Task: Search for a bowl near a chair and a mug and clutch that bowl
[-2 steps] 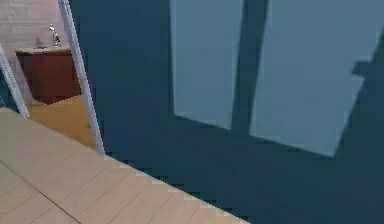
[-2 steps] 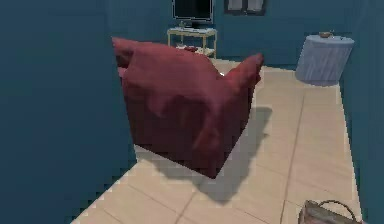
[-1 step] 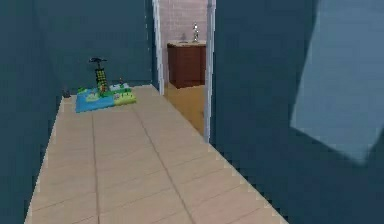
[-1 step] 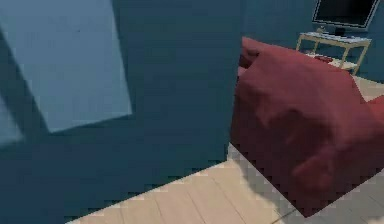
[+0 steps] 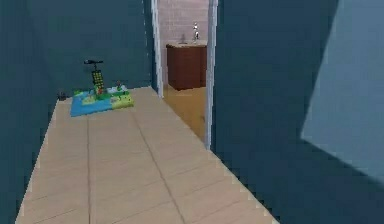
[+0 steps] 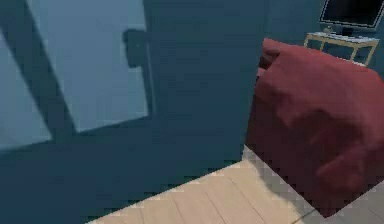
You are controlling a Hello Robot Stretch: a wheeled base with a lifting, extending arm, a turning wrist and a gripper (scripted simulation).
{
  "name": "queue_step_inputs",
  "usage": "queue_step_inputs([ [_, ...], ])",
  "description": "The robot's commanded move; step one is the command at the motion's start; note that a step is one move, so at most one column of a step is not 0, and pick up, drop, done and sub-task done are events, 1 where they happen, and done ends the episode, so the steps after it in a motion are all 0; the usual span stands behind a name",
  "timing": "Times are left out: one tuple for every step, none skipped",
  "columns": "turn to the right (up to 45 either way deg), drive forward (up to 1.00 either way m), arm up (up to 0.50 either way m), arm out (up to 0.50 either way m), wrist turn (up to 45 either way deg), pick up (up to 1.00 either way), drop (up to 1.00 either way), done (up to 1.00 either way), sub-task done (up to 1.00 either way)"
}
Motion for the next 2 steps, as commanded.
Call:
queue_step_inputs([
  [-9.0, 0.0, 0.0, 0.0, 0.0, 0.0, 0.0, 0.0, 0.0],
  [0.0, 1.0, 0.0, 0.0, 0.0, 0.0, 0.0, 0.0, 0.0],
])
